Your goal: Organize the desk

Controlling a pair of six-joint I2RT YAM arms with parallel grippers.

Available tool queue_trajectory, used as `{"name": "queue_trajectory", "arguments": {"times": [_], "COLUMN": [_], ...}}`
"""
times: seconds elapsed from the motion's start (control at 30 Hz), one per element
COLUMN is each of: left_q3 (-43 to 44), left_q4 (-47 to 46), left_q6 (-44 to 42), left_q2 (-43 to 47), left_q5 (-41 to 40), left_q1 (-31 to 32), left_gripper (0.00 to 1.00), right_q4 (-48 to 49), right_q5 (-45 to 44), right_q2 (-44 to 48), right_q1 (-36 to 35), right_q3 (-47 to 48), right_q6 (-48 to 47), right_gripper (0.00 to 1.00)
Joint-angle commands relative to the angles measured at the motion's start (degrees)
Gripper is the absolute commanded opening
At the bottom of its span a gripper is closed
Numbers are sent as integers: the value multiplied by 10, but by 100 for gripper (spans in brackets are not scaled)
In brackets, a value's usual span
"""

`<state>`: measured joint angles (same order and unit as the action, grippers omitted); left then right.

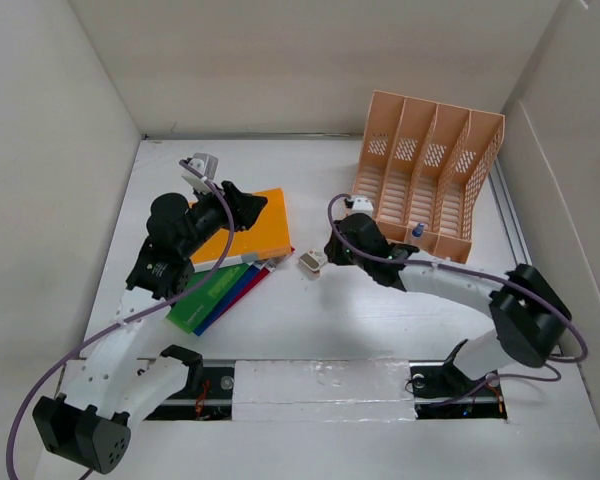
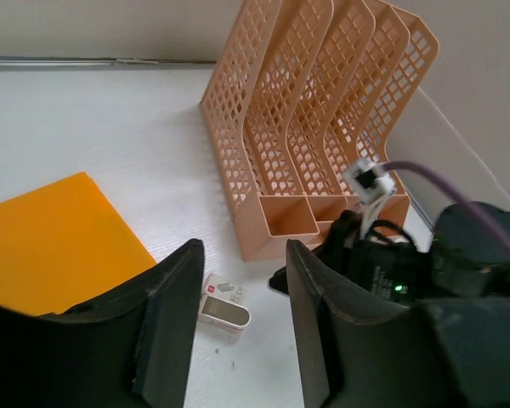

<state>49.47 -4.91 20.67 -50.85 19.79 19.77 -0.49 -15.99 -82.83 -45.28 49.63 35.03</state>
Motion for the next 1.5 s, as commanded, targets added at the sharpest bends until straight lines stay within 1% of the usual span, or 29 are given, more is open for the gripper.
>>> {"name": "queue_trajectory", "arguments": {"times": [0.0, 0.07, 0.1, 0.2, 0.23, 0.6, 0.67, 0.8, 0.9, 0.97, 1.0, 1.13, 1.23, 1.33, 1.4, 1.47], "left_q3": [13, 14, 17, 14, 14, 15, 14, 15, 14, 14, 13, 14, 13, 12, 15, 12], "left_q4": [-8, -10, -8, -12, -13, -11, -15, -12, -15, -11, -12, -12, -15, -14, -11, -19], "left_q6": [2, 2, 1, 0, -1, -1, -4, -4, -5, -5, -4, -5, -4, -4, -2, 0], "left_q2": [10, 6, 1, 2, 1, 0, 1, 0, 2, 1, 2, 6, 8, 7, 1, 3], "left_q5": [-23, -20, -19, -9, -10, -1, -6, -1, -3, -4, -1, -5, 2, -2, 2, 14], "left_q1": [-2, -2, -2, -2, -2, -2, -2, -2, -2, -2, -2, -2, -2, -2, -2, -2], "left_gripper": [37, 36, 36, 36, 36, 38, 38, 38, 39, 39, 39, 39, 39, 40, 39, 40], "right_q4": [30, 13, 8, 7, -9, -18, -41, -29, -39, -37, -41, -37, -9, -6, 19, 19], "right_q5": [39, 54, 58, 64, 59, 61, 24, 24, -2, -6, -11, -13, -3, -32, -45, -59], "right_q2": [-47, -87, -99, -133, -137, -163, -180, -180, -181, -180, -180, -147, -99, -46, -22, -1], "right_q1": [-4, -4, -9, -20, -20, -38, -50, -50, -50, -50, -50, -50, -50, -50, -36, -11], "right_q3": [51, 70, 79, 99, 102, 109, 117, 112, 119, 123, 124, 123, 110, 103, 91, 90], "right_q6": [-23, -29, -31, -37, -37, -38, -32, -28, -24, -23, -22, -10, -8, -1, -8, -9], "right_gripper": [35, 53, 55, 56, 55, 53, 51, 47, 46, 37, 28, 21, 20, 18, 18, 18]}}
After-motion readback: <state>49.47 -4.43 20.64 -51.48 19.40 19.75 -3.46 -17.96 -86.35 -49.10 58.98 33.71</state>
